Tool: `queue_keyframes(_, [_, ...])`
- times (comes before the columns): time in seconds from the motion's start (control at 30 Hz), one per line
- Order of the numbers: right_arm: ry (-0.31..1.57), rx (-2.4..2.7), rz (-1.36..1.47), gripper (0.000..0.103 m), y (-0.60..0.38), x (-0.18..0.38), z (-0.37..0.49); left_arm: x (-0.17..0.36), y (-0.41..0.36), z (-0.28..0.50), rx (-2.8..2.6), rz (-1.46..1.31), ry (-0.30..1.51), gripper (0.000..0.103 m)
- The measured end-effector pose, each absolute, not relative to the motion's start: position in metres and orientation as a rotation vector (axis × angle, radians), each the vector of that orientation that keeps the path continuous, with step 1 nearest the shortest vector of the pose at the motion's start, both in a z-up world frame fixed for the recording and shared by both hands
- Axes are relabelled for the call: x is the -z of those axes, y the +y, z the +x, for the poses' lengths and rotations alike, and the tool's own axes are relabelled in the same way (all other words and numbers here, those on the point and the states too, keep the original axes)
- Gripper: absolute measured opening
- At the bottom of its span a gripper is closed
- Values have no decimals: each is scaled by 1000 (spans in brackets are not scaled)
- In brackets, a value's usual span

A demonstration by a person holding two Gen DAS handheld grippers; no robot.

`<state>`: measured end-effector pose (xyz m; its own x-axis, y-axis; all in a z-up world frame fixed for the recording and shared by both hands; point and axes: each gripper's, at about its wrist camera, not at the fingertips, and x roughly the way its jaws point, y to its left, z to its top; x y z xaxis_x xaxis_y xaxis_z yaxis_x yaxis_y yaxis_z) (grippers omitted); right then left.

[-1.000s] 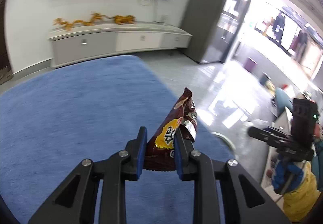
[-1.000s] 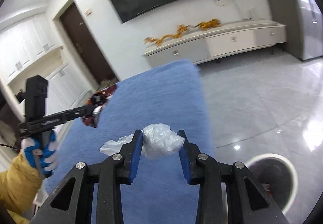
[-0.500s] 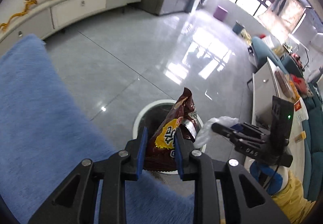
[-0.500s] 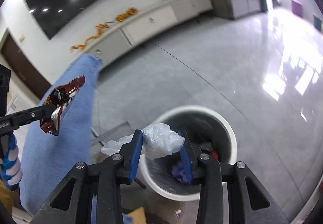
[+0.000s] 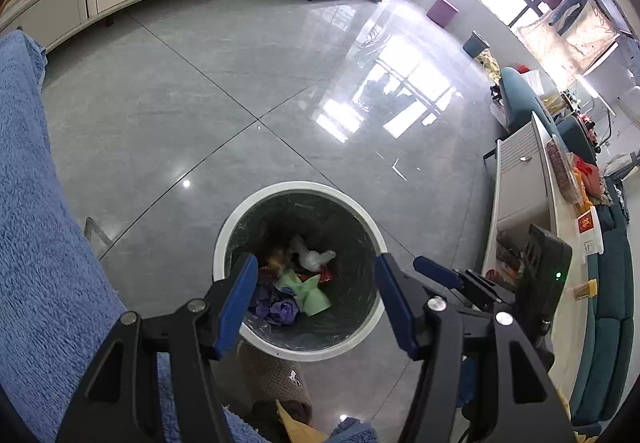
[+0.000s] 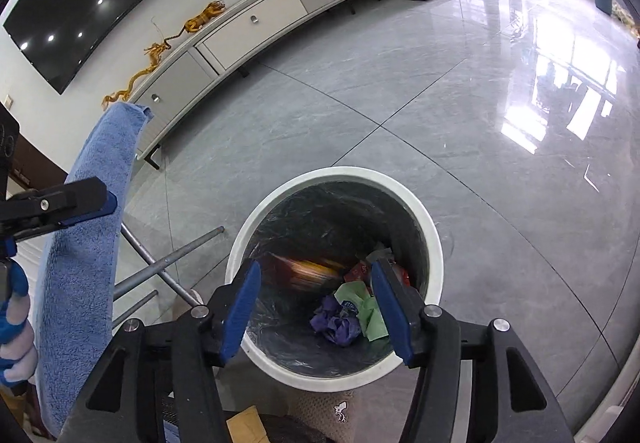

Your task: Collect trash

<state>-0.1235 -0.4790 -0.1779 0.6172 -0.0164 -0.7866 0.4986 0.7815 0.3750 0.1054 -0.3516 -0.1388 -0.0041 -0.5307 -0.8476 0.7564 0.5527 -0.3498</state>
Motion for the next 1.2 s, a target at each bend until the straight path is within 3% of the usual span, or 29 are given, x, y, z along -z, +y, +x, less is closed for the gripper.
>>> queue_keyframes(0.37, [825, 342, 580, 58, -473, 151, -129, 112, -321, 92, 966, 254, 1081, 59])
queue_keyframes(0.5, [795, 358, 557, 61, -461, 133, -132, 99, -302, 83, 923, 252, 1014, 71])
queue_keyframes(0.87, [689, 391, 345, 83, -397, 62, -124, 56, -201, 61, 705, 222, 755, 79])
queue_keyframes(1.07, [644, 380, 207, 98, -353, 38, -114, 41, -144, 57, 585, 182, 686, 80])
queue_keyframes(1.2, [614, 355, 144, 103, -329, 28, -109, 30, -116, 53, 522, 171, 639, 81])
